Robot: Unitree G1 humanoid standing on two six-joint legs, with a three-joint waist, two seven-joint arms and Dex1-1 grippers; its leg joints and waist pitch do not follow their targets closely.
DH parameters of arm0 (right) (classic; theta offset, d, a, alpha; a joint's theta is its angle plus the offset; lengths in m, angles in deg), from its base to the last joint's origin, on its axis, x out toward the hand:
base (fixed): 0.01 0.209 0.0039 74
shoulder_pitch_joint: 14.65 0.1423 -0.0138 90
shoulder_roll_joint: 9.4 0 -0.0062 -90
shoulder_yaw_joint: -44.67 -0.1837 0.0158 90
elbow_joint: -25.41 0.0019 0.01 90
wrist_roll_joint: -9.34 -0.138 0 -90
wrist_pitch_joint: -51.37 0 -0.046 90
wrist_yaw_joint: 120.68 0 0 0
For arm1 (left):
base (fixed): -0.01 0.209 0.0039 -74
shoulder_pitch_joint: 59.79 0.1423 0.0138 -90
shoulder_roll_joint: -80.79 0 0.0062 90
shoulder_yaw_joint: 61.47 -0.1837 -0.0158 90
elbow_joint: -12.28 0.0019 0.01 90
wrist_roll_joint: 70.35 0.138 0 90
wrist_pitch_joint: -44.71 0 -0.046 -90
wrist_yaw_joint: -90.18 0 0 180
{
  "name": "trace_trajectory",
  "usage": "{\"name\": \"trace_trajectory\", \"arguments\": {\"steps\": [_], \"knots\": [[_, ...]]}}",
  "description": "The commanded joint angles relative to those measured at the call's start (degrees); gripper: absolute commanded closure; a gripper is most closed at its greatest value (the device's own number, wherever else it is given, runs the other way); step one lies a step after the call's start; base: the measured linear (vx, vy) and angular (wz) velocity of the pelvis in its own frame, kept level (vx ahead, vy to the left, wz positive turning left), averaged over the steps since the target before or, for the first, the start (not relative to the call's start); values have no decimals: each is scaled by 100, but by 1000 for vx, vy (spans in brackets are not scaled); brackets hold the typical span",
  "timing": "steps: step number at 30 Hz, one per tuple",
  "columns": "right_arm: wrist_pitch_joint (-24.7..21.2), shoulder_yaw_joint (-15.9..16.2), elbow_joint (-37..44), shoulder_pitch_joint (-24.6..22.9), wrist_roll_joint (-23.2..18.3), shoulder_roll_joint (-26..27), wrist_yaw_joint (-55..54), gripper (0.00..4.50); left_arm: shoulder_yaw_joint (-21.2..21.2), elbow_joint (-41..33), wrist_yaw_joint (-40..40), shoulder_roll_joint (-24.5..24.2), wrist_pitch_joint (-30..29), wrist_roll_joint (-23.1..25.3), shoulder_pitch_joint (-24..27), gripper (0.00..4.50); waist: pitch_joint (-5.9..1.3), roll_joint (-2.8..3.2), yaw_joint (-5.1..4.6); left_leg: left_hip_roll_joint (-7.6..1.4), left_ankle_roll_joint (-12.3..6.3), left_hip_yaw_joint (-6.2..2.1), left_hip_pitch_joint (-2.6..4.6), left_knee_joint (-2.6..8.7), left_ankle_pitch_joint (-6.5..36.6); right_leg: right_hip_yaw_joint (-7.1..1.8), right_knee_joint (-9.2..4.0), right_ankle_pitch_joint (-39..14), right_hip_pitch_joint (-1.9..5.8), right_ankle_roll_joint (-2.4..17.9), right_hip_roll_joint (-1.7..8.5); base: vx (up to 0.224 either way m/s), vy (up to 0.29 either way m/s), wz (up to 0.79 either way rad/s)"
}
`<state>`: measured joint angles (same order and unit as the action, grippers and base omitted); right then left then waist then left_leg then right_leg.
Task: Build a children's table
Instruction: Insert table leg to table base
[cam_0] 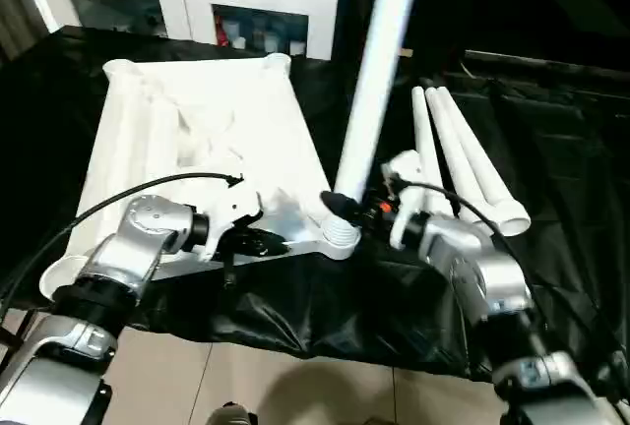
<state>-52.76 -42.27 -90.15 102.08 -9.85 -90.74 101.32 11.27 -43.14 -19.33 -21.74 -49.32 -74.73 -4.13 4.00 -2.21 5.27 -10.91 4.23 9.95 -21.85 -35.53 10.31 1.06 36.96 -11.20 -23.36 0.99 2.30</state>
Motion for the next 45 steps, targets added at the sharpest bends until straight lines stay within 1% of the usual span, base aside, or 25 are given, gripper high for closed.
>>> {"name": "trace_trajectory", "arguments": {"steps": [1, 2, 3, 6, 8, 9, 12, 14, 16, 17, 18, 21, 24, 25, 29, 30, 31, 35, 36, 37, 41, 42, 43, 44, 45], "knots": [[97, -113, -506, -244, 150, -56, -194, 262, 40, -115, 105, 85, 33, -109, -194, 450, -417, 120, -42, -225, 235, -69, 166, 499, 1476, -233, -488, -1239, 219, 1165, 517, 0, 0, 0], [176, -153, -557, -261, 145, -41, -215, 262, 41, -104, 100, 84, 43, -100, -202, 450, -416, 113, -47, -221, 236, -71, 164, 501, 1496, -231, -489, -1272, 223, 1167, 516, 0, 0, 0], [377, -227, -676, -308, 145, -18, -278, 262, 49, -81, 97, 84, 50, -90, -215, 450, -418, 151, -44, -222, 245, -73, 166, 502, 1531, -234, -496, -1286, 220, 1167, 523, 0, 0, 0], [777, -339, -894, -443, 126, 27, -322, 262, 58, -23, 74, 87, 91, -26, -244, 450, -418, 146, -43, -228, 234, -79, 166, 509, 1615, -233, -505, -1324, 223, 1183, 537, 0, 0, 0], [849, -363, -911, -484, 102, 44, -286, 262, 60, -15, 70, 90, 93, -18, -248, 450, -417, 152, -43, -229, 220, -82, 169, 518, 1605, -226, -499, -1291, 226, 1197, 523, 0, 0, 0], [890, -378, -922, -501, 88, 61, -265, 262, 65, 0, 74, 90, 96, -15, -256, 450, -410, 169, -40, -232, 217, -82, 176, 521, 1658, -225, -506, -1322, 215, 1206, 526, 0, 0, 0], [1054, -433, -993, -591, 70, 121, -222, 262, 75, 56, 62, 102, 116, 8, -290, 450, -418, 171, -41, -232, 214, -84, 172, 525, 1698, -222, -506, -1309, 219, 1216, 532, 0, 0, 0], [1313, -456, -1086, -708, 66, 191, -228, 262, 85, 136, 28, 134, 155, 50, -340, 450, -417, 185, -35, -235, 209, -86, 176, 529, 1765, -216, -518, -1308, 221, 1241, 543, 0, 0, 0], [1418, -475, -1123, -713, 46, 218, -238, 262, 85, 174, 7, 147, 178, 73, -365, 450, -413, 189, -34, -237, 201, -89, 177, 536, 1801, -213, -524, -1368, 223, 1243, 546, 0, 0, 0], [1478, -494, -1094, -713, 18, 246, -240, 262, 86, 201, 0, 153, 196, 87, -382, 450, -414, 217, -35, -243, 201, -93, 189, 541, 1863, -208, -531, -1433, 211, 1240, 545, 0, 0, 0], [1518, -500, -1095, -711, 4, 258, -237, 262, 90, 212, 2, 157, 203, 94, -387, 450, -412, 215, -38, -245, 201, -94, 192, 544, 1887, -204, -533, -1443, 208, 1239, 545, 0, 0, 0], [1517, -465, -835, -749, -23, 259, -259, 262, 93, 272, -6, 172, 240, 133, -427, 450, -417, 221, -36, -252, 189, -92, 198, 550, 1915, -187, -535, -1399, 214, 1257, 555, 0, 0, 0], [1473, -421, -596, -774, 10, 171, -209, 262, 91, 351, -42, 187, 286, 174, -473, 450, -430, 229, -31, -251, 160, -85, 185, 549, 1800, -169, -522, -1189, 227, 1277, 558, 0, 0, 0], [1464, -413, -535, -788, 18, 134, -166, 262, 89, 374, -50, 190, 305, 184, -484, 450, -429, 220, -34, -252, 143, -85, 176, 550, 1773, -160, -516, -1151, 238, 1287, 562, 0, 0, 0], [1445, -395, -361, -841, 10, 14, -38, 263, 85, 429, -51, 200, 352, 205, -511, 450, -411, 210, -37, -251, 142, -94, 164, 560, 1863, -154, -548, -1465, 244, 1212, 584, 0, 0, 0], [1445, -402, -285, -864, -3, -39, 0, 263, 87, 446, -60, 206, 366, 217, -517, 450, -409, 179, -42, -257, 135, -92, 162, 561, 1864, -156, -560, -1557, 241, 1189, 591, 0, 0, 0], [1442, -412, -206, -885, -12, -91, 27, 263, 91, 457, -68, 210, 379, 225, -518, 450, -410, 195, -29, -259, 133, -97, 165, 558, 1847, -154, -561, -1608, 237, 1163, 594, 0, 0, 0], [1402, -430, -27, -918, -46, -179, 76, 263, 109, 481, -62, 215, 410, 246, -515, 450, -408, 189, -37, -261, 115, -100, 142, 567, 1807, -150, -561, -1587, 247, 1139, 597, 0, 0, 0], [1374, -435, -7, -907, -53, -191, 72, 263, 111, 471, -60, 216, 406, 247, -503, 450, -408, 169, -42, -261, 103, -102, 137, 566, 1773, -150, -555, -1592, 248, 1146, 599, 0, 0, 0], [1350, -429, 7, -892, -46, -205, 64, 263, 112, 470, -55, 218, 413, 247, -493, 450, -409, 176, -44, -261, 93, -97, 135, 563, 1744, -153, -560, -1572, 243, 1154, 600, 0, 0, 0], [1234, -335, -1, -799, 93, -304, 31, 263, 100, 481, -48, 222, 449, 257, -464, 450, -402, 171, -50, -262, 93, -95, 135, 563, 1731, -153, -564, -1615, 237, 1150, 598, 0, 0, 0], [1198, -272, -14, -759, 157, -342, 52, 263, 94, 474, -45, 226, 450, 257, -456, 450, -400, 155, -51, -261, 97, -95, 136, 563, 1730, -149, -567, -1663, 238, 1133, 599, 0, 0, 0], [1097, -136, -20, -674, 271, -399, 84, 263, 82, 462, -30, 227, 457, 254, -440, 450, -395, 155, -59, -261, 106, -95, 136, 568, 1741, -148, -566, -1703, 234, 1116, 592, 0, 0, 0], [1066, -98, -15, -655, 302, -417, 96, 263, 77, 449, -27, 229, 454, 253, -432, 450, -393, 158, -59, -259, 110, -93, 139, 567, 1753, -151, -574, -1730, 231, 1109, 595, 0, 0, 0], [1028, -34, -20, -613, 356, -435, 116, 263, 69, 434, -20, 228, 452, 254, -422, 450, -392, 142, -58, -259, 102, -91, 135, 565, 1737, -155, -572, -1752, 232, 1095, 598, 0, 0, 0]]}}
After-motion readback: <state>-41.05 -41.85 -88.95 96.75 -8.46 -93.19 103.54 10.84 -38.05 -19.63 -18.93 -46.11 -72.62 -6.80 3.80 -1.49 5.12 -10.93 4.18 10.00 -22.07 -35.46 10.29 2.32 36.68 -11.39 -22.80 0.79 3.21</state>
